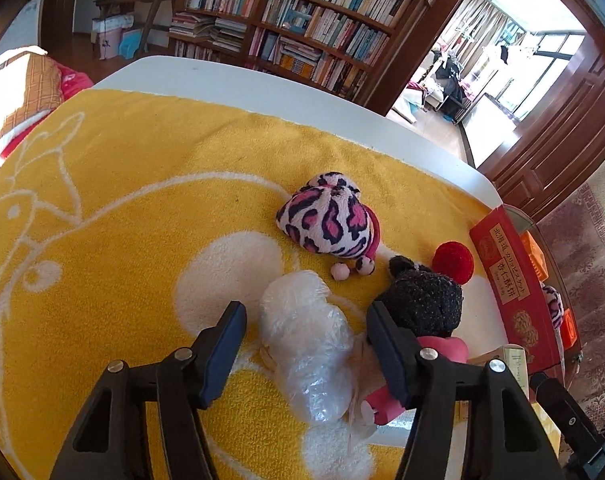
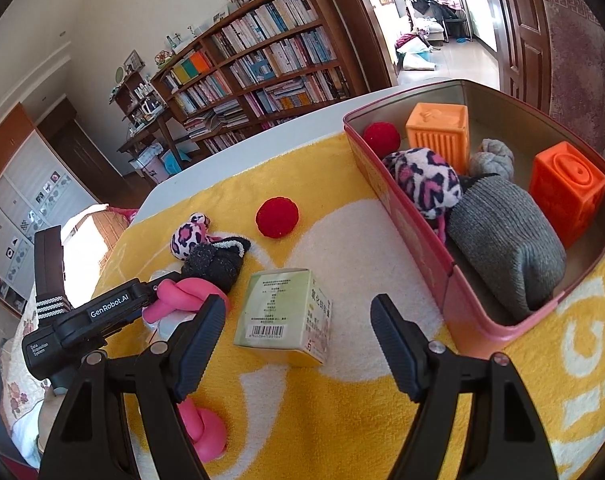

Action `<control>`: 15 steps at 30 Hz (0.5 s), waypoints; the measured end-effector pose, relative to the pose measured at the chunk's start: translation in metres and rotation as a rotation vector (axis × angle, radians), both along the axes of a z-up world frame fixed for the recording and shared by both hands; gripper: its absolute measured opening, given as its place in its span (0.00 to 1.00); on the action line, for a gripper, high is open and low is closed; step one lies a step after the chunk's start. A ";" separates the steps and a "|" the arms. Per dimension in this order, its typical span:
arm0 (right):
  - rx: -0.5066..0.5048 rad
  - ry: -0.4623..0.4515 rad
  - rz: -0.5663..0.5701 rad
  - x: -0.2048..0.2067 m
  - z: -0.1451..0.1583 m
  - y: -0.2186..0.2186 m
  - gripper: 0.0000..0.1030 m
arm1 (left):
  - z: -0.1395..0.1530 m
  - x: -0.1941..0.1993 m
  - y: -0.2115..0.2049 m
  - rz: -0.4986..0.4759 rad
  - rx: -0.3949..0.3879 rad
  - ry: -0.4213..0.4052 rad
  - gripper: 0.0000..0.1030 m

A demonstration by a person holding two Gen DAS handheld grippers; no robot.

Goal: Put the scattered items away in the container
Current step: 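Grasp the green-and-white box with the right gripper while the left gripper grasps the clear plastic bag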

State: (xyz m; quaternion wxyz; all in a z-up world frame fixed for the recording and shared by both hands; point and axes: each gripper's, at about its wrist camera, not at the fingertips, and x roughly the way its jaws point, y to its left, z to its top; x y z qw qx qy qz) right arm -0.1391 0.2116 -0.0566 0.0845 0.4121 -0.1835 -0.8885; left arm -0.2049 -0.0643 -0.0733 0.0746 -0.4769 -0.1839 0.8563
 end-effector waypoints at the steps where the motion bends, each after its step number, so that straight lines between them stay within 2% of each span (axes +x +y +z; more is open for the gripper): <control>1: 0.001 -0.004 -0.001 0.000 -0.001 0.000 0.76 | 0.000 0.000 -0.002 0.001 0.018 -0.002 0.48; 3: 0.003 -0.009 -0.002 0.000 -0.003 0.001 0.76 | 0.001 -0.001 -0.005 0.007 0.048 -0.006 0.40; 6: 0.010 -0.009 -0.001 0.001 -0.004 -0.001 0.76 | 0.004 0.002 -0.008 0.016 0.089 0.007 0.40; 15: 0.045 -0.006 0.016 0.000 0.000 -0.008 0.76 | 0.024 0.008 -0.017 0.037 0.129 0.067 0.39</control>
